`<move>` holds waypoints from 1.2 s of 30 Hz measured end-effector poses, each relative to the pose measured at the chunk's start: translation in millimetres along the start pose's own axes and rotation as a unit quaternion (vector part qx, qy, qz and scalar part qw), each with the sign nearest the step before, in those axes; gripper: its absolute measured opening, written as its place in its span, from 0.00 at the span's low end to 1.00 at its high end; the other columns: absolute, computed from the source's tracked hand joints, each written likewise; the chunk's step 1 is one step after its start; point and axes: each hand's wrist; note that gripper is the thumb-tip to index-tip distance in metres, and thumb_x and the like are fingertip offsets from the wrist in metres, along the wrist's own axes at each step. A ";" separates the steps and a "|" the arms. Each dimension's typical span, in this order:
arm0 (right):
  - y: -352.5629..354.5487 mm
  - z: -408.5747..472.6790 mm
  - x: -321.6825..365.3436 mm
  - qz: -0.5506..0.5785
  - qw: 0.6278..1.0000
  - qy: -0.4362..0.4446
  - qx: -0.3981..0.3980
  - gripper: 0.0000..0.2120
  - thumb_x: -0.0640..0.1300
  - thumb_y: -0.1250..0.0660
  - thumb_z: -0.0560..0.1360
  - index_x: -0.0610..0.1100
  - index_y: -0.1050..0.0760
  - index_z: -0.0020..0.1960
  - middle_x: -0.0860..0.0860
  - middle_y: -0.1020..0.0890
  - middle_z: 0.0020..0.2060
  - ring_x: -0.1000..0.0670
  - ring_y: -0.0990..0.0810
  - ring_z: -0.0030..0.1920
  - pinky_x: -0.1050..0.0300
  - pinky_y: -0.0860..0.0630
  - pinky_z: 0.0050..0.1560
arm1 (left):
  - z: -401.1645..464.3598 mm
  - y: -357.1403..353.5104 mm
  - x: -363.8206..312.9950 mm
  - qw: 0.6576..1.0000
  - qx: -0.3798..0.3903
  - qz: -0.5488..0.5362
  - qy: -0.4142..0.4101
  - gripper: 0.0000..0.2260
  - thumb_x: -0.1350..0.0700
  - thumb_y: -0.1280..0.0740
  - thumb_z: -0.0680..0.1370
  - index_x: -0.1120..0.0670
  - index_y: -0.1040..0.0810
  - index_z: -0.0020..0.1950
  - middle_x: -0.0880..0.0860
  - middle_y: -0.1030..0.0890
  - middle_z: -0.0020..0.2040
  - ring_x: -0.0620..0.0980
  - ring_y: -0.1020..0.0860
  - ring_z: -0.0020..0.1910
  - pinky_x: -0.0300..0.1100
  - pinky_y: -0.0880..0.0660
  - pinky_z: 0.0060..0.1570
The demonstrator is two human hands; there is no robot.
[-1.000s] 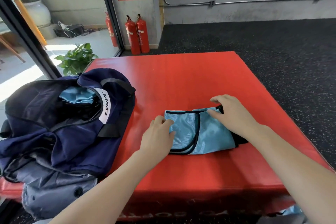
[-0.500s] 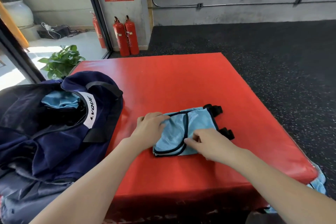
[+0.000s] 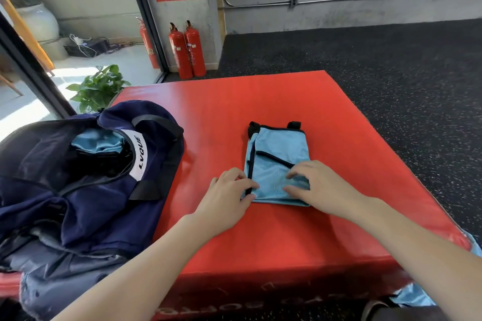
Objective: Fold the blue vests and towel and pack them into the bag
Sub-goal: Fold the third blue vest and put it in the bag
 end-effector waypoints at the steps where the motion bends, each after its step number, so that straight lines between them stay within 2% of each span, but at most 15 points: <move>1: -1.8 -1.0 3.5 -0.005 1.000 0.018 0.011 0.23 0.71 0.40 0.72 0.56 0.22 0.55 0.61 0.21 0.53 0.55 0.26 0.58 0.51 0.28 0.62 | -0.2 -0.6 0.8 1.000 -0.006 0.006 -0.015 0.10 0.50 0.33 0.80 0.44 0.18 0.61 0.43 0.27 0.55 0.45 0.29 0.54 0.46 0.31 0.57; 5: -10.1 -4.8 10.8 -0.035 0.996 0.071 0.033 0.15 0.65 0.32 0.73 0.56 0.20 0.52 0.61 0.21 0.53 0.56 0.26 0.58 0.53 0.29 0.61 | 0.6 -1.7 4.5 0.999 0.004 0.010 -0.044 0.09 0.55 0.33 0.80 0.47 0.16 0.57 0.46 0.23 0.60 0.48 0.28 0.60 0.53 0.26 0.57; 8: -14.1 -5.2 9.9 -0.036 0.996 0.084 0.020 0.11 0.61 0.31 0.74 0.57 0.19 0.52 0.61 0.21 0.53 0.57 0.25 0.57 0.52 0.29 0.62 | 0.7 -1.8 6.1 0.998 0.034 0.019 -0.048 0.11 0.52 0.36 0.82 0.48 0.17 0.60 0.46 0.23 0.63 0.48 0.29 0.64 0.53 0.27 0.61; 12: -14.3 -5.5 14.2 -0.050 0.995 0.089 0.008 0.08 0.57 0.32 0.76 0.56 0.18 0.51 0.60 0.20 0.48 0.55 0.25 0.52 0.53 0.29 0.57 | 2.3 2.4 5.3 0.998 0.055 0.019 -0.038 0.14 0.45 0.36 0.82 0.47 0.18 0.62 0.45 0.23 0.65 0.46 0.30 0.67 0.50 0.29 0.65; 18: -12.3 -4.3 19.5 -0.058 0.996 0.070 0.015 0.07 0.54 0.33 0.78 0.54 0.19 0.51 0.59 0.19 0.49 0.54 0.25 0.54 0.56 0.35 0.55 | 5.0 3.6 4.5 0.998 0.055 0.016 -0.040 0.20 0.37 0.33 0.77 0.47 0.19 0.62 0.42 0.22 0.61 0.46 0.27 0.61 0.49 0.28 0.62; 22: -9.4 -3.9 20.2 -0.016 0.998 0.051 0.019 0.06 0.52 0.32 0.78 0.52 0.18 0.50 0.61 0.21 0.45 0.55 0.24 0.52 0.54 0.29 0.56 | 7.4 2.8 4.3 0.998 0.048 0.015 -0.037 0.20 0.36 0.32 0.76 0.47 0.19 0.61 0.42 0.22 0.58 0.46 0.26 0.59 0.49 0.27 0.61; 26: -4.8 -4.1 20.5 0.046 0.999 0.020 0.019 0.04 0.50 0.30 0.78 0.51 0.18 0.49 0.62 0.21 0.42 0.58 0.23 0.49 0.58 0.26 0.53 | 8.9 1.9 0.9 0.997 0.050 0.045 -0.049 0.22 0.35 0.33 0.76 0.47 0.19 0.62 0.42 0.22 0.59 0.46 0.27 0.59 0.45 0.28 0.61; 30: -0.3 -5.6 18.7 0.078 0.997 -0.004 0.022 0.03 0.50 0.29 0.77 0.52 0.19 0.48 0.58 0.18 0.45 0.59 0.21 0.48 0.63 0.27 0.49 | 8.5 0.9 -2.6 0.998 0.023 0.021 -0.056 0.15 0.40 0.33 0.79 0.49 0.16 0.57 0.44 0.20 0.53 0.46 0.26 0.55 0.46 0.27 0.57; 32: 0.9 -7.6 17.1 0.072 0.997 -0.006 0.016 0.04 0.52 0.29 0.77 0.52 0.19 0.47 0.59 0.19 0.45 0.60 0.23 0.49 0.63 0.29 0.49 | 7.5 0.2 -2.9 0.999 0.007 -0.005 -0.052 0.12 0.43 0.32 0.79 0.50 0.16 0.52 0.45 0.20 0.48 0.47 0.25 0.51 0.47 0.25 0.53; 34: 1.9 -9.9 15.7 0.055 0.998 0.015 0.004 0.08 0.58 0.28 0.75 0.54 0.21 0.47 0.61 0.21 0.46 0.60 0.26 0.51 0.60 0.31 0.52 | 6.6 -1.1 -2.6 0.998 -0.006 -0.012 -0.055 0.10 0.46 0.32 0.80 0.51 0.16 0.49 0.45 0.20 0.45 0.48 0.25 0.49 0.48 0.25 0.51; 36: 3.3 -13.0 13.5 0.019 0.999 0.030 0.010 0.16 0.65 0.28 0.71 0.56 0.24 0.50 0.62 0.24 0.50 0.60 0.30 0.55 0.59 0.32 0.56 | 6.3 -2.5 -2.4 0.998 -0.019 -0.013 -0.053 0.08 0.48 0.31 0.80 0.51 0.18 0.47 0.43 0.22 0.43 0.48 0.27 0.51 0.49 0.25 0.52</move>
Point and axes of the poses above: each hand's wrist, its own z-axis towards the middle knuckle, its own y-axis out of the back of the hand, x = y × z
